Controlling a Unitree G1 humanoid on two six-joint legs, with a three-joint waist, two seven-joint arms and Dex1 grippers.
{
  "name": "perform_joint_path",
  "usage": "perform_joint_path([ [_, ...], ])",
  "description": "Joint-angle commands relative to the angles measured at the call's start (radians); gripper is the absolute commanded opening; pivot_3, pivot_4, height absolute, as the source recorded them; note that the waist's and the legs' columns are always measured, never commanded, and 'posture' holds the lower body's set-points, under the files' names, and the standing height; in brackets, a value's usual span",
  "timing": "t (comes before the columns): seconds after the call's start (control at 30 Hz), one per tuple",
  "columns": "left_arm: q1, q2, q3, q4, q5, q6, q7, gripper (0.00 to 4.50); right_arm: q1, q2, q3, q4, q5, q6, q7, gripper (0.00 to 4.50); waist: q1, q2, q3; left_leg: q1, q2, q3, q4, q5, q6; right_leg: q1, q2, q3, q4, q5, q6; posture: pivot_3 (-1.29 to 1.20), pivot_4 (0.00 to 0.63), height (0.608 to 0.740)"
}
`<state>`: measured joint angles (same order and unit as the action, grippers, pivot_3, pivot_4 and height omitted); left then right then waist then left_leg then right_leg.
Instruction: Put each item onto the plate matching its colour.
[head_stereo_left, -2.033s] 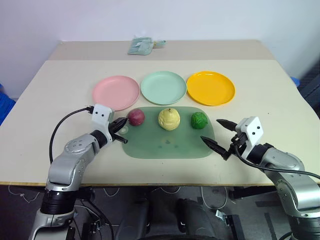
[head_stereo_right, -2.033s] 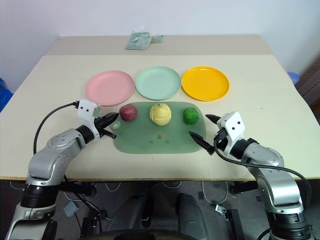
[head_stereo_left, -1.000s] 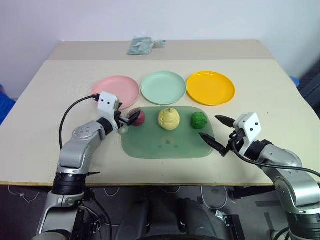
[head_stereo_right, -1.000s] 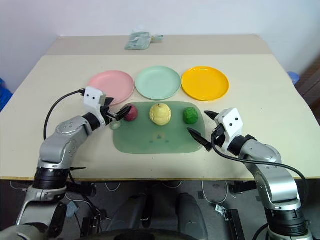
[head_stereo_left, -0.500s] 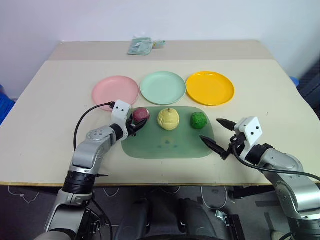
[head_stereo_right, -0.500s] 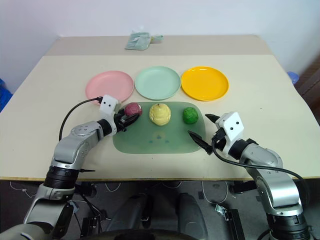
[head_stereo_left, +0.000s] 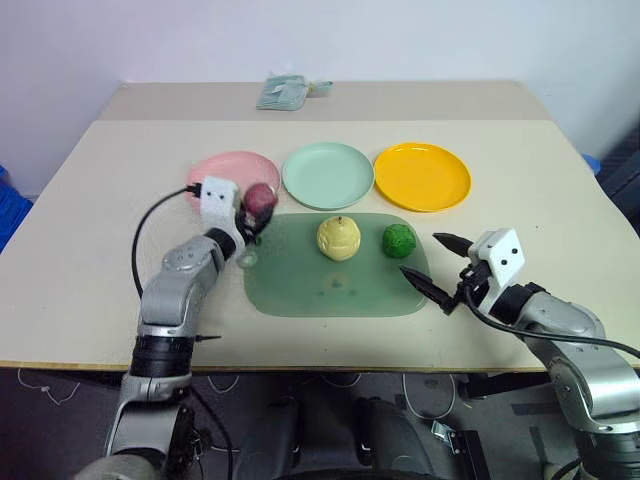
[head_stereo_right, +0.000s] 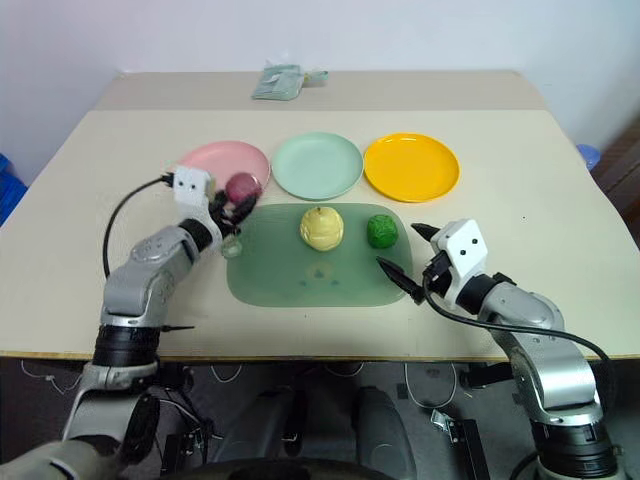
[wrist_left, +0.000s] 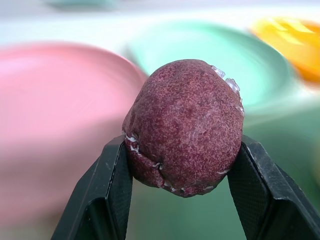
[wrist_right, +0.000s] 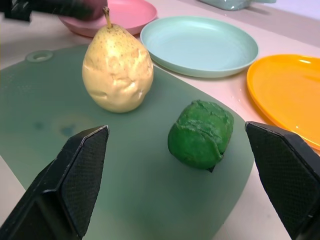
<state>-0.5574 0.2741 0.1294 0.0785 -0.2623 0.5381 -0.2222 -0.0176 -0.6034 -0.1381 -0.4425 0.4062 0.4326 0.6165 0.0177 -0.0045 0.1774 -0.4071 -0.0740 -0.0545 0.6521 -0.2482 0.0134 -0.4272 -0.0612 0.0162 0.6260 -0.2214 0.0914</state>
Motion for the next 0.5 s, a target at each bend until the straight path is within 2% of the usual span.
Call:
perform_joint_path([
  [0.03,-0.071,-0.012,0.073,0.109,0.023,-0.068,0.1,2.12,-0.02,0.01,-0.001,-0.007,-0.001,-0.025,0.003,4.5,-0.002,0.0,0.0,0.0,0.0,0.0,0.0,0.0,0.0,0.0,0.0,0.0,0.0,0.0,0.0,0.0,0.15,0.74],
  [0.2,-0.143,-0.016,0.102,0.25,0.05,-0.143,0.165,4.42,-0.026,0.009,-0.001,0.002,-0.001,-0.032,0.005,4.5,-0.003,0.0,0.0,0.0,0.0,0.0,0.0,0.0,0.0,0.0,0.0,0.0,0.001,0.0,0.001,0.0,0.15,0.74],
  [0.33,-0.146,-0.027,0.095,0.25,0.04,-0.163,0.157,4.49,-0.016,0.009,-0.008,-0.001,-0.002,-0.04,0.002,4.5,-0.002,0.0,0.0,0.0,-0.001,0.0,0.0,0.0,0.0,0.0,0.0,0.0,0.001,0.0,0.001,0.0,0.15,0.74],
  [0.5,-0.09,-0.035,0.07,0.149,-0.019,-0.132,0.04,4.49,-0.015,0.02,0.0,0.0,-0.008,-0.051,-0.009,4.5,-0.004,0.0,0.0,0.0,-0.001,0.0,0.0,0.0,0.0,0.0,0.0,0.0,0.001,0.0,0.001,0.0,0.15,0.74],
])
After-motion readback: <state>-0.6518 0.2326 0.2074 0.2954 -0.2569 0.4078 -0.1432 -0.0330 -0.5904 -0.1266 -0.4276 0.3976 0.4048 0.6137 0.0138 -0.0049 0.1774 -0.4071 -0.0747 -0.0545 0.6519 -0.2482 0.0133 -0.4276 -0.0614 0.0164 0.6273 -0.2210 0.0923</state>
